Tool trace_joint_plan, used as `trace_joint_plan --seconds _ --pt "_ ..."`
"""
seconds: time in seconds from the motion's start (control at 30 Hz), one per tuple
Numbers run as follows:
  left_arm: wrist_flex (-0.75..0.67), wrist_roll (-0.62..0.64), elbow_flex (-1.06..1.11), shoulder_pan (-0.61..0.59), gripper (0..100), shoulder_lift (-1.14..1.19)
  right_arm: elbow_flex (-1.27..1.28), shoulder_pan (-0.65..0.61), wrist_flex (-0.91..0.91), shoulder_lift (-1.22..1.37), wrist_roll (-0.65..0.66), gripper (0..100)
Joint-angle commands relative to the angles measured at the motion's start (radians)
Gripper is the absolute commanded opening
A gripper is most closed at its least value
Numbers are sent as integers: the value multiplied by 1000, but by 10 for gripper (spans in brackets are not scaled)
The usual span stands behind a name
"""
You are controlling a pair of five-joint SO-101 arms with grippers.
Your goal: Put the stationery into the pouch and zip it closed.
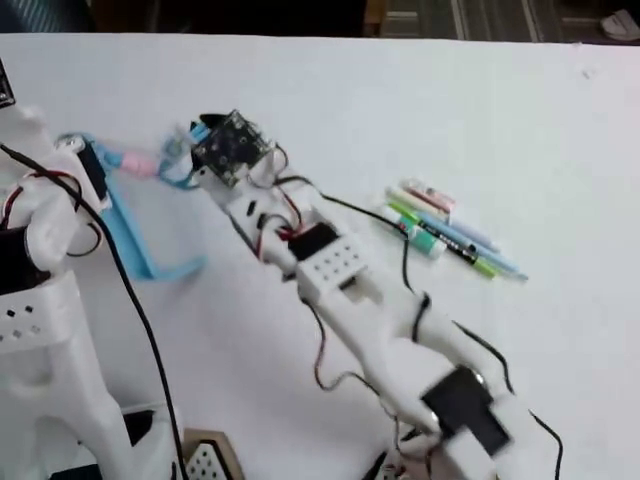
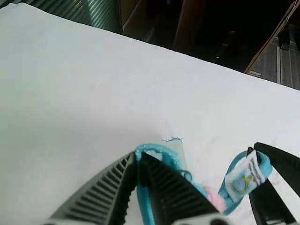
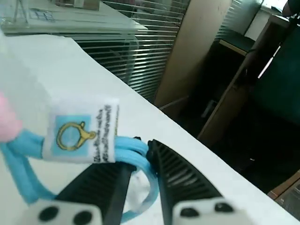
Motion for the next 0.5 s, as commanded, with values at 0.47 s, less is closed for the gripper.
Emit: trace_joint_plan --seconds 0.47 --pt "-5 -2 32 27 27 51 32 234 320 -518 -318 16"
